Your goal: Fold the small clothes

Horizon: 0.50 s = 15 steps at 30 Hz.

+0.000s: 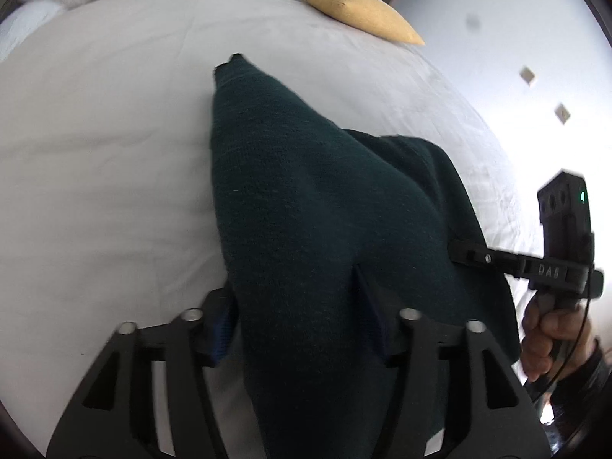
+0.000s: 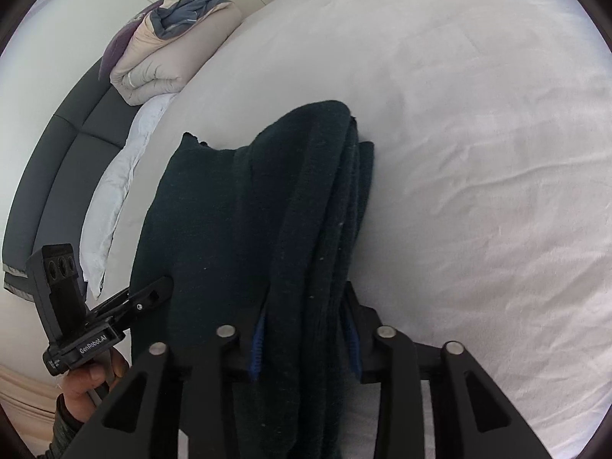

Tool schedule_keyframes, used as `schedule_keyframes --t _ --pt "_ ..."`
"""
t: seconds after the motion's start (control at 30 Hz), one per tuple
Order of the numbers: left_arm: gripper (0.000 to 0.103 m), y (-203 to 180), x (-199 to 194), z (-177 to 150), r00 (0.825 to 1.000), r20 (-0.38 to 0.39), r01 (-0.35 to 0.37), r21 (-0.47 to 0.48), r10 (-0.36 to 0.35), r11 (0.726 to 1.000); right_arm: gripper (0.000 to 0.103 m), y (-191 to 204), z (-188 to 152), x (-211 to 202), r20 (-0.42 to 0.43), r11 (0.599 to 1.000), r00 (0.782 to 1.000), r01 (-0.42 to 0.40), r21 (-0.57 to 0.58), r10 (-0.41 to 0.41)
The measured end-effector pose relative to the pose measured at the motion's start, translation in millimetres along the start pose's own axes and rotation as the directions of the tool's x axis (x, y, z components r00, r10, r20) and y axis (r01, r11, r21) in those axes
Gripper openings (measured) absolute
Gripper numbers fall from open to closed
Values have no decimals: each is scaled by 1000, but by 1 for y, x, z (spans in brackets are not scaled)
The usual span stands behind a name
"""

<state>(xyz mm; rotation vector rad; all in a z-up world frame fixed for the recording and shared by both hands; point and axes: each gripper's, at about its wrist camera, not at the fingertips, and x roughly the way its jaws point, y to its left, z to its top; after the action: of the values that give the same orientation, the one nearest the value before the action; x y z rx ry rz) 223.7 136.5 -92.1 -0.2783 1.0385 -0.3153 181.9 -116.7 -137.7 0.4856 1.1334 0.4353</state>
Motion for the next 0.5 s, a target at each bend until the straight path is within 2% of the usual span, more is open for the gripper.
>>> schedule_keyframes --t 0.03,0.1,0.17,0.23,0.3,0.37,0.47,0.5 --pt "71 6 0 -2 1000 6 8 -24 -7 1000 39 1 2 2 6 1000 1000 -8 6 8" --pt "71 11 -2 -4 1000 19 22 -44 -21 999 42 3 -1 -3 22 1000 1000 -3 8 2" --pt "71 10 -13 -8 999 44 8 -38 -7 999 49 7 -6 -14 49 998 997 55 -16 -54" --pt "71 3 -34 -13 995 92 -29 -14 30 999 50 14 -10 -28 85 995 992 96 -41 -92" --pt "71 -4 -58 -18 986 162 -33 1 33 999 50 25 -18 -46 142 989 982 133 -66 -123" --pt "76 -16 -91 -25 966 248 -81 29 71 996 59 36 -27 -66 197 983 970 159 -87 -139" --pt "88 -38 -145 -40 908 409 -140 84 94 987 68 57 -42 -99 295 969 941 210 -132 -164" --pt "101 -45 -159 -46 887 451 -163 102 101 981 70 69 -47 -109 332 963 928 226 -147 -167"
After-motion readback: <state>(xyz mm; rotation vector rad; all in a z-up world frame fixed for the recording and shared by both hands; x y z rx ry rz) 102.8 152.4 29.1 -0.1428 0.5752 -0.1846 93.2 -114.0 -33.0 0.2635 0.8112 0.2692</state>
